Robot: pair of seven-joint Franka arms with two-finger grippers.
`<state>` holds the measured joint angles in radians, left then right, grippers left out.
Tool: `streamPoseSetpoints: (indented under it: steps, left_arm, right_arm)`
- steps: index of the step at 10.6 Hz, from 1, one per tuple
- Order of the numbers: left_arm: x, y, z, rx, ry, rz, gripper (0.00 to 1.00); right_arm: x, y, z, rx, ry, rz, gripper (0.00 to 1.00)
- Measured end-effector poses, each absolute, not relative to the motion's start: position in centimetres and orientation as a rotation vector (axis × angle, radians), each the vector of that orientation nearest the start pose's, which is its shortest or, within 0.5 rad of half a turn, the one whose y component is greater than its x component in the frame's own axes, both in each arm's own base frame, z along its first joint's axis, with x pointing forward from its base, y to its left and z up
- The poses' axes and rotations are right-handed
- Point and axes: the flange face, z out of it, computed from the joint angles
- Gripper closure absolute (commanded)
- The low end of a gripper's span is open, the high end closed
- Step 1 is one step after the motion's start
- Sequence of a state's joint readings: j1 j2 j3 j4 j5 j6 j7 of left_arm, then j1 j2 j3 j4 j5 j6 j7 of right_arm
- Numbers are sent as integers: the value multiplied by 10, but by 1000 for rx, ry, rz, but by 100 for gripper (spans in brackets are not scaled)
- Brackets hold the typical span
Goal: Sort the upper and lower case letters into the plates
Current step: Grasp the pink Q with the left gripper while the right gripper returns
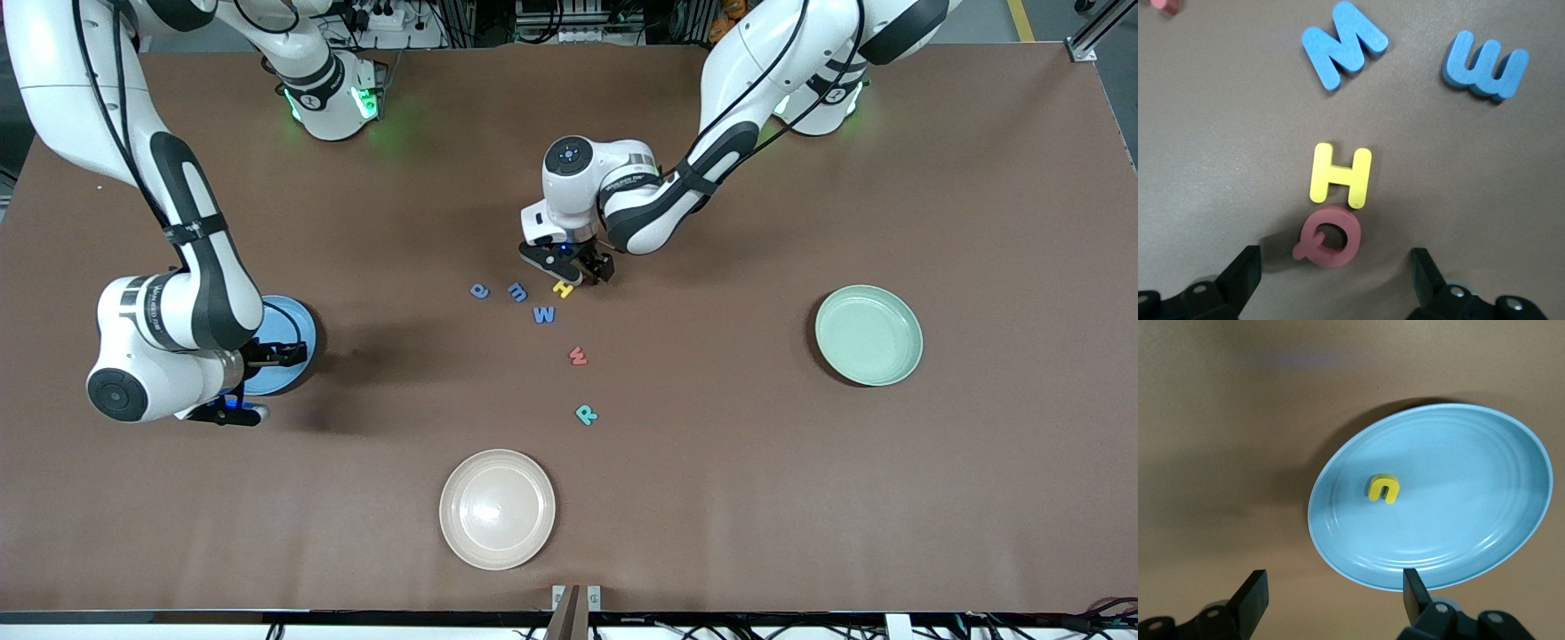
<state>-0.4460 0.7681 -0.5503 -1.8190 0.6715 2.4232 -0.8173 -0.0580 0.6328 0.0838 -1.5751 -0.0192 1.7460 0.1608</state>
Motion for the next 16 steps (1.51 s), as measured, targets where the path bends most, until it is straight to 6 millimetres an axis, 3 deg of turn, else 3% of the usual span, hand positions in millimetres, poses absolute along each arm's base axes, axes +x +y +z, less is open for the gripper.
streamPoseSetpoints:
  steps: [2, 6, 8, 11, 16]
  left_arm:
    - [367, -526, 162, -2991, 876, -85, 3]
    - [367, -529, 165, -3001, 882, -95, 59]
    - [369, -529, 169, -3003, 878, -105, 69]
    - [370, -531, 174, -3006, 876, -119, 100]
    - [372, -530, 175, -3025, 816, -122, 100]
  right_arm:
    - [642, 36, 244, -3047, 280, 718, 9]
    - [634, 101, 255, -3001, 424, 757, 5]
    - [627, 135, 271, -3022, 506, 747, 3]
    - [601, 178, 271, -3037, 522, 676, 1]
    - [544, 216, 237, -3049, 462, 587, 0]
